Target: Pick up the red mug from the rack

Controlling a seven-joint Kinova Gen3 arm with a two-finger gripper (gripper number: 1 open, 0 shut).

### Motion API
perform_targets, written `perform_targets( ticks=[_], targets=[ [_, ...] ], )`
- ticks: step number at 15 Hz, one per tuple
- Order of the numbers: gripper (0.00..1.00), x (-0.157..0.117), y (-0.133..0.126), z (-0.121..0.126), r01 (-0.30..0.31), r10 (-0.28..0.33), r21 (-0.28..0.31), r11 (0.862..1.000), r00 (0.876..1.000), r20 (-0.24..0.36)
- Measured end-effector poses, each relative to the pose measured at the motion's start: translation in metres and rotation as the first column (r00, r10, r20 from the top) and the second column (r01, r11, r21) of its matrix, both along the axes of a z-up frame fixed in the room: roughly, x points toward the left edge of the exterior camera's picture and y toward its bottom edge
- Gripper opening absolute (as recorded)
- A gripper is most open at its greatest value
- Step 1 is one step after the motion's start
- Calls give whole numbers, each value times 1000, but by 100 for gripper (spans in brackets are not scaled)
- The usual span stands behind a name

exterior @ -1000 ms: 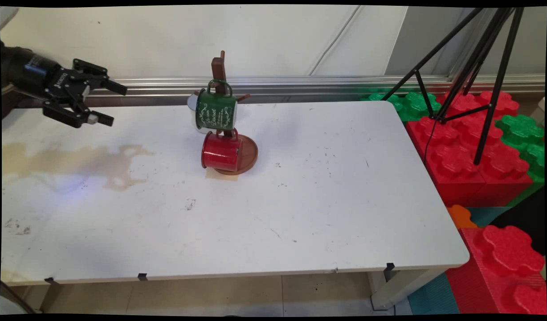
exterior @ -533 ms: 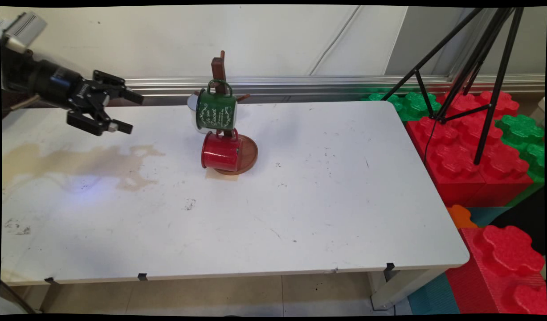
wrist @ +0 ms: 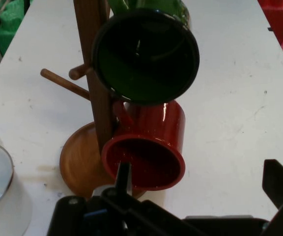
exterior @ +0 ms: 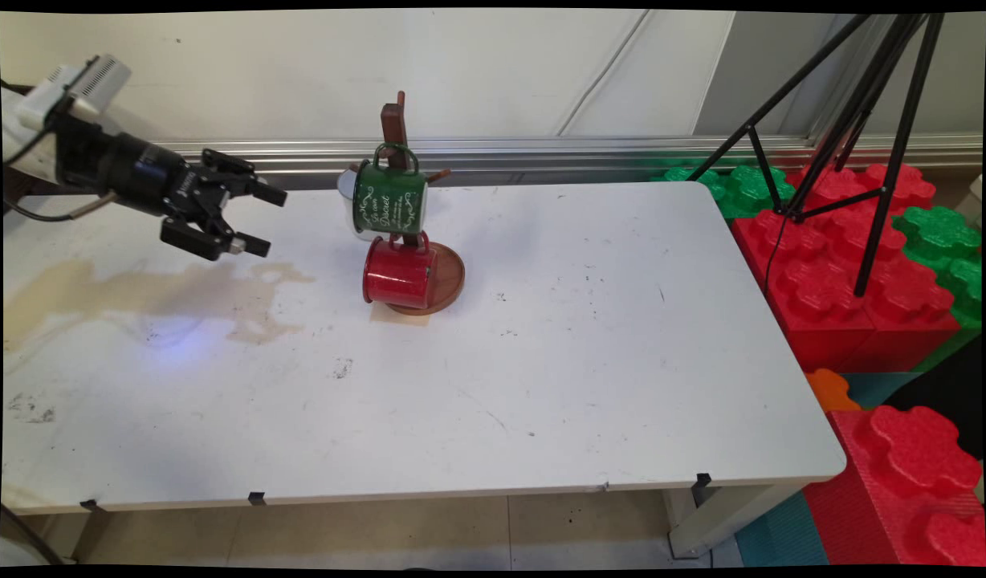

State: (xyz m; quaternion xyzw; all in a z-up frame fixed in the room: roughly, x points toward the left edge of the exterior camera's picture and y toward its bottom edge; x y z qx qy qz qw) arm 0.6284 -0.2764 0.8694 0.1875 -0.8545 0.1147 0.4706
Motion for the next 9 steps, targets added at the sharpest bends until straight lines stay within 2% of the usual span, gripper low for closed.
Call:
perform_targets(
  ticks=[9],
  targets=[
    [100, -21, -15, -51, 13, -13, 20, 1000, 1000, -20]
  ],
)
